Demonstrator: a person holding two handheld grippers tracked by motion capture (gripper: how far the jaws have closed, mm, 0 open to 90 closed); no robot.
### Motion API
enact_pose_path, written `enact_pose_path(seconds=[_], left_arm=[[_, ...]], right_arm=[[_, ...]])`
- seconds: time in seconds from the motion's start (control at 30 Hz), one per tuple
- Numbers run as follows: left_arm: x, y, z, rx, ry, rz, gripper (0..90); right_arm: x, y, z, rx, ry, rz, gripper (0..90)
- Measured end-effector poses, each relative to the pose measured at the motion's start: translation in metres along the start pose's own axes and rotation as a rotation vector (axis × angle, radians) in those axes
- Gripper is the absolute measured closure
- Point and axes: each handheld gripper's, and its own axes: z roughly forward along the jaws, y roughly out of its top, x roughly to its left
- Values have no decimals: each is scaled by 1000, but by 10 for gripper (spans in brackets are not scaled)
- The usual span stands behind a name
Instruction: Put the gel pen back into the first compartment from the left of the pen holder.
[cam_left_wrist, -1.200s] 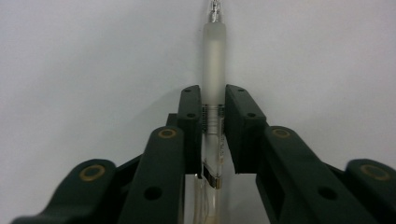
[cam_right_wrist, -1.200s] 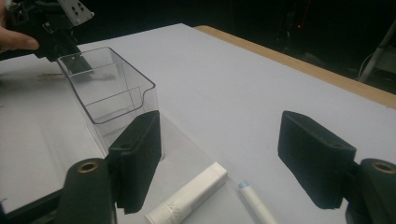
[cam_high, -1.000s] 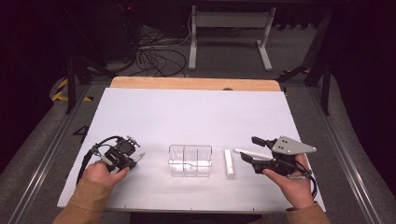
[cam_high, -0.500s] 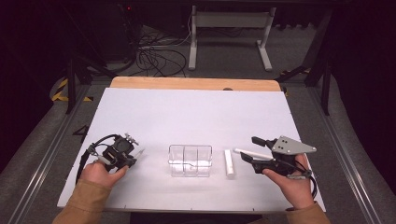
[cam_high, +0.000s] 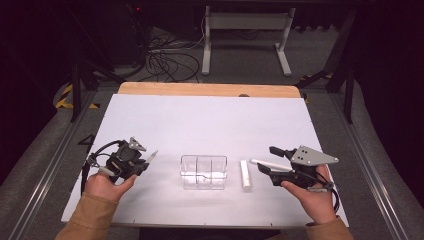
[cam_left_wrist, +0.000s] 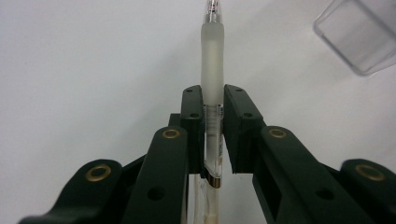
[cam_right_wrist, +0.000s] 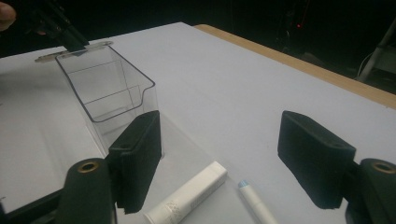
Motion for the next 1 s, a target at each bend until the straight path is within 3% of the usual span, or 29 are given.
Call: enact_pose_path(seconds=[0.1,0.13,0.17,0.43,0.47,0.63,0.73,0.8,0.83,0.9,0.97,1.0], left_arm=[[-2,1,-7,-49,-5,3,792],[-3,2,-12,-101,-4,6,792],[-3,2,-12,-101,-4,6,792],[-2,3,-28,-256,-29,12,792],[-2,3,-31,-300,-45,4,792],[-2,2,-36,-372,-72,5,792],[0,1,-40,-453,-116,-2,792],[0,1,-41,-473,-123,-1,792],[-1,1,-42,-509,-149,1,791],[-1,2,-43,-526,-156,-2,791],[-1,2,-44,-556,-191,-5,791],[-1,2,-44,-569,-186,-2,792]], right_arm=[[0,0,0,0,0,0,307],[0,0,0,-1,0,0,306],[0,0,0,-1,0,-1,306],[0,0,0,-1,0,1,307],[0,0,0,-1,0,1,306],[0,0,-1,-4,0,2,306],[0,0,0,-3,2,4,307],[0,0,0,-1,2,4,306],[0,0,0,-1,3,3,306],[0,0,1,0,3,5,306],[0,0,1,1,4,6,306],[0,0,1,1,4,6,306]])
